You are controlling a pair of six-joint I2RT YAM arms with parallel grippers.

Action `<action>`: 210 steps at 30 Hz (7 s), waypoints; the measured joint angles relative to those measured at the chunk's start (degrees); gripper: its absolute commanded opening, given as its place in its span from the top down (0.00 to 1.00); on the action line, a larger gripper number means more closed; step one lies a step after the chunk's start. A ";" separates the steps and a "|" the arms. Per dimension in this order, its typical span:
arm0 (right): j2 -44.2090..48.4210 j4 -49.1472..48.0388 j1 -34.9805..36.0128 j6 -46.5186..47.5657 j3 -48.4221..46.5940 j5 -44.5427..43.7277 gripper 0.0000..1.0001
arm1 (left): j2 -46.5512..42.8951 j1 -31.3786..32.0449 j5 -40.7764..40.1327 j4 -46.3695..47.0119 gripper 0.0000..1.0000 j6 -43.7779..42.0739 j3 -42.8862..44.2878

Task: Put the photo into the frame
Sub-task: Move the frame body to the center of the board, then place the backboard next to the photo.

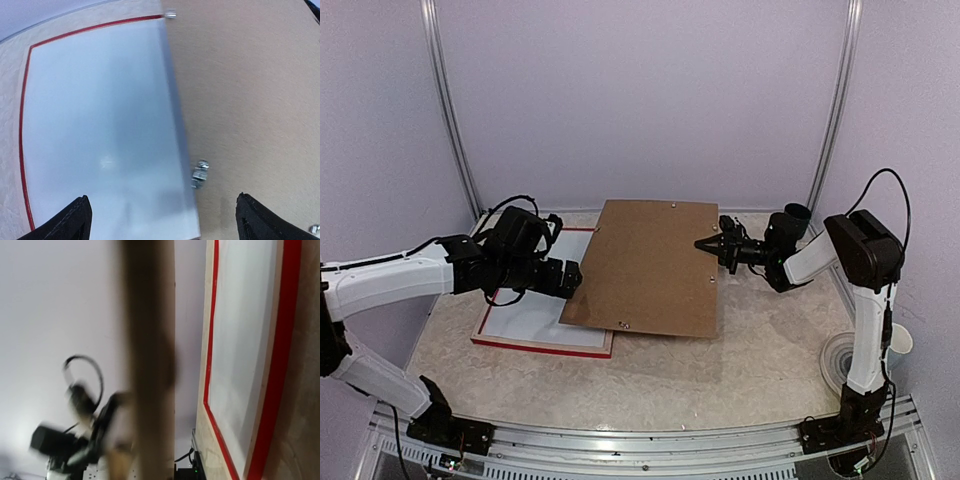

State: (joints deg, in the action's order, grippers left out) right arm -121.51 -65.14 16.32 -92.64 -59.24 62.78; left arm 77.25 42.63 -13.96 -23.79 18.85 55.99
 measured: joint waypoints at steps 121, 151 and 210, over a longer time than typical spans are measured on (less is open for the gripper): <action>-0.50 4.20 -4.57 5.42 -0.28 5.33 1.00 | 21.24 -14.95 19.93 36.70 0.59 12.76 -14.84; -3.54 12.24 -1.64 12.13 -7.28 7.37 1.00 | 10.01 -17.64 19.82 34.86 0.11 14.29 -16.98; -11.37 33.03 0.83 25.35 -17.42 6.99 0.99 | 18.29 -18.12 33.05 54.90 0.01 15.89 -22.16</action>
State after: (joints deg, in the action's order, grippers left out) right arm -132.88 -32.12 17.15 -67.29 -76.66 69.78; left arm 95.55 24.51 19.09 31.11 34.74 33.82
